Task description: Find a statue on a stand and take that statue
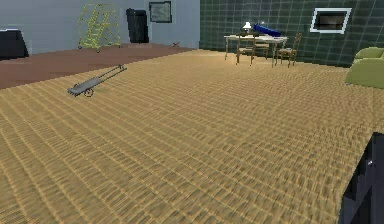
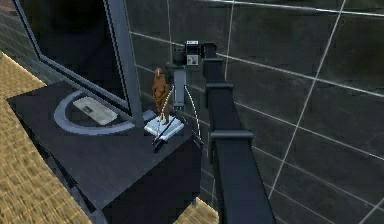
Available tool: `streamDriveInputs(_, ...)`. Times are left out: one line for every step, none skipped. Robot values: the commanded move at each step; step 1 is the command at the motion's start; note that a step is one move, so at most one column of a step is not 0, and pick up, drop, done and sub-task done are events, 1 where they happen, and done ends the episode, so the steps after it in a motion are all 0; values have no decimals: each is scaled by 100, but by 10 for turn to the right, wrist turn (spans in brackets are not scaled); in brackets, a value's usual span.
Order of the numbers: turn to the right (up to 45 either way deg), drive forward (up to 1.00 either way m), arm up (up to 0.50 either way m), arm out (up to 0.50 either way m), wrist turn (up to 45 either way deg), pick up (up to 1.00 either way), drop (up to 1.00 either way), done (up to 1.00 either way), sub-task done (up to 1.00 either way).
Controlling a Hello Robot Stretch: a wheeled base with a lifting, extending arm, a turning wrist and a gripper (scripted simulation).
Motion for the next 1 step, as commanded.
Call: streamDriveInputs(0,0,0,0,450,0,0,0,0)
